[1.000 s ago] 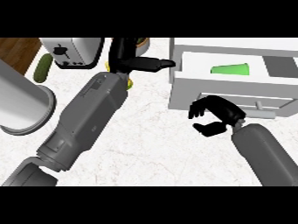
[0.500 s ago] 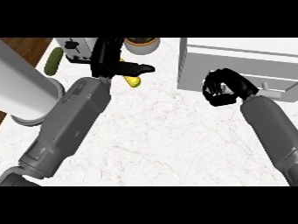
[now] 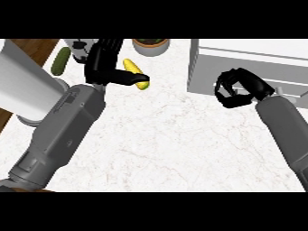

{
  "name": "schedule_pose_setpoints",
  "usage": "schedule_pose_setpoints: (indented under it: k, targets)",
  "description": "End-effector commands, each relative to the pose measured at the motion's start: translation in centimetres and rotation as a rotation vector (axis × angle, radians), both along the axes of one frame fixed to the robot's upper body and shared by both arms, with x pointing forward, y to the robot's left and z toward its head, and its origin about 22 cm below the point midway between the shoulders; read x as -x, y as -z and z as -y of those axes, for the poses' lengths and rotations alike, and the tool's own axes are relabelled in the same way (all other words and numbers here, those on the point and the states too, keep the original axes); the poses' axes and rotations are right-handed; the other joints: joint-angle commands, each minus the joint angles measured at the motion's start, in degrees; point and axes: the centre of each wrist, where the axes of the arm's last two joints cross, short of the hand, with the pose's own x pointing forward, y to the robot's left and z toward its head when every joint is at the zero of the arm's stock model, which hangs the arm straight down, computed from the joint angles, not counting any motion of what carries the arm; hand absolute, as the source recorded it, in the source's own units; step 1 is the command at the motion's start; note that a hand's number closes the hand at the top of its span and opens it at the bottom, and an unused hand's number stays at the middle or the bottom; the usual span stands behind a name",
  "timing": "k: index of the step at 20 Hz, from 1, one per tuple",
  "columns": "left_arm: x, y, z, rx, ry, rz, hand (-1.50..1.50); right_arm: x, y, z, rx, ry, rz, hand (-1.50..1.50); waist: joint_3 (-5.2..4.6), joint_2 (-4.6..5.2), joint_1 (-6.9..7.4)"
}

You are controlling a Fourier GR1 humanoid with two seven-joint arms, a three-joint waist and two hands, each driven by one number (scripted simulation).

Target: Pick up the cup, place it into the drawer and close the drawer

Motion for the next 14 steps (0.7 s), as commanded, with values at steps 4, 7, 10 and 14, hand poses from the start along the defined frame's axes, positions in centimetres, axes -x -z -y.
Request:
schedule_pose_setpoints:
  k: [4,7,10,14]
  targets:
    - [0.3,0.2,-1.2,0.001,0.033,0.005,-1.50,-3.2,-8.9,3.0,0.014,0.176,0.177,1.50,-0.40,1.04,3.30]
    - [0.5,0.6,-1.1,0.014,0.041,0.000,-1.50,-3.1,-9.8,4.2,-0.015,0.171,0.178,1.50,-0.41,1.15,2.97]
    - [0.8,0.9,-0.9,0.021,0.055,-0.007,-1.50,-2.8,-9.8,4.7,-0.031,0.159,0.167,1.50,-0.40,1.42,3.78]
    - [0.9,1.1,-1.2,0.017,0.055,-0.016,-1.50,-2.5,-9.9,5.3,-0.039,0.152,0.162,1.50,-0.36,1.52,3.48]
